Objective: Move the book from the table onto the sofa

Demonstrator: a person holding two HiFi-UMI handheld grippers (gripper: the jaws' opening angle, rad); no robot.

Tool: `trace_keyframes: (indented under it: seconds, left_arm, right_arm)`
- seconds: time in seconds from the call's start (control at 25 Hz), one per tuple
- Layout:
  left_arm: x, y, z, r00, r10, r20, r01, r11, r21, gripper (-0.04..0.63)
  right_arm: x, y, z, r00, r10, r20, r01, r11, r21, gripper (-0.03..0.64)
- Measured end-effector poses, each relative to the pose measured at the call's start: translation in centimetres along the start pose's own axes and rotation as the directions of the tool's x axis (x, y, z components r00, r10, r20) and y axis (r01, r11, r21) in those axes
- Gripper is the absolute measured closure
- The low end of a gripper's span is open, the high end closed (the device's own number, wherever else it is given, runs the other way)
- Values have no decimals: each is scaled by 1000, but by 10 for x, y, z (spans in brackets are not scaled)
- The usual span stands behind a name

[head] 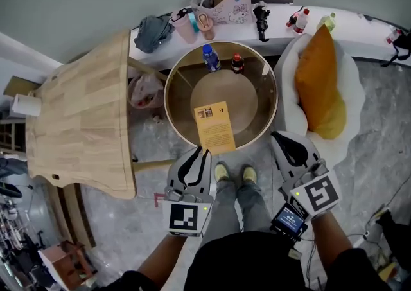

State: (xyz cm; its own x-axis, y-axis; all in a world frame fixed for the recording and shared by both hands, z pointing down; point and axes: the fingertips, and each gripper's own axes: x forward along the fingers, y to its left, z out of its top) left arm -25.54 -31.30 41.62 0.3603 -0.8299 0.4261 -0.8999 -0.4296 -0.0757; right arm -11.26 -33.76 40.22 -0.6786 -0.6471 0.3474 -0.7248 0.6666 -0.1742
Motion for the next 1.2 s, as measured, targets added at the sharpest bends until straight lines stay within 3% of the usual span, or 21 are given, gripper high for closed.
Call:
trace_keyframes:
  seconds: [0.24,0.36,0.48,0.76,0.88,1.0,1.2]
  left_arm:
    - [42,-5,-83,989,-83,-125,91,994,65,470]
    - [67,-17,-142,970,-129,-208,152,983,100,430]
    - [89,-30,-206,942,-171,-289,223,962,157,392]
    - [139,-51,-344,871,-183,-456,363,865,346,244]
    - [158,-52,-387,866,-120,-485,365,815,450,168]
    - [171,-48,-423,857,-47,-514,353,780,517,137]
    - [183,-39,-440,870,56,-490,311,709,633,124]
  right_arm:
    - [30,-15,-41,1000,-25,-18,25,1000,0,611]
    - [42,-18,-82,995,-1,-98,1,1000,4,611]
    - [58,-19,-106,997,-9,-82,9,1000,4,611]
    - [88,-15,-169,995,-11,-99,12,1000,10,611]
    - [96,-14,-196,991,-15,-136,18,1000,19,611]
    - [102,-15,-219,988,-21,-150,29,998,50,611]
    - [107,-12,-235,988,-22,-155,35,996,77,611]
